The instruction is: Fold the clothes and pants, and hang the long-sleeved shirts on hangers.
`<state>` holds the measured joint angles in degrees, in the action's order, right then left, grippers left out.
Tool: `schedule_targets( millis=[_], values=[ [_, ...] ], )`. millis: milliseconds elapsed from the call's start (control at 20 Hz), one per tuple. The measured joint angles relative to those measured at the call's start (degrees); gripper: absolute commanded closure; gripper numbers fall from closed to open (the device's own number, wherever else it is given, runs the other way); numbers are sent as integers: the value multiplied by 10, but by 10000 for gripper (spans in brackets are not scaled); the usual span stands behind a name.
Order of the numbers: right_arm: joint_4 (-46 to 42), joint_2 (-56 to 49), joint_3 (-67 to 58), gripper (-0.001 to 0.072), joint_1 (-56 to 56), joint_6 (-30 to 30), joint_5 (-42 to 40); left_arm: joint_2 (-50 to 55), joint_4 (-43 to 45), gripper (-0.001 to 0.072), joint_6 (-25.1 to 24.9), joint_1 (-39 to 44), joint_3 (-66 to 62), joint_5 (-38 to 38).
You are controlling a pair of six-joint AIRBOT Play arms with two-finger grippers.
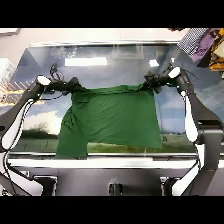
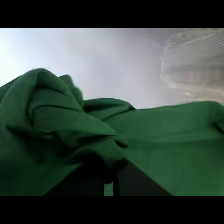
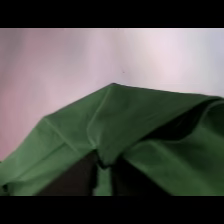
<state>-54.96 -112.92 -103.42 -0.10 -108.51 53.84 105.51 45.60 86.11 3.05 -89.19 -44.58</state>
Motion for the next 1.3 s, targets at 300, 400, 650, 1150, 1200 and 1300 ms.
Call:
schedule_targets(
  millis=[300,400,650,1150,1200,1300],
  values=[
    [23,46,-2,148,-43,52,83,-12,-10,314,-2,-63,-65,-115],
    [24,85,0,148,-73,98,148,-35,-8,314,-14,-98,-78,-176],
    [-1,221,88,147,-167,193,266,-113,14,315,-40,-187,-72,-306],
    [-19,504,620,151,-273,301,254,-220,24,316,-52,-264,78,-348],
    [-21,511,652,152,-275,306,247,-221,25,316,-52,-265,85,-348],
    [-21,521,696,152,-276,314,230,-223,24,316,-53,-267,94,-349]
  ],
)
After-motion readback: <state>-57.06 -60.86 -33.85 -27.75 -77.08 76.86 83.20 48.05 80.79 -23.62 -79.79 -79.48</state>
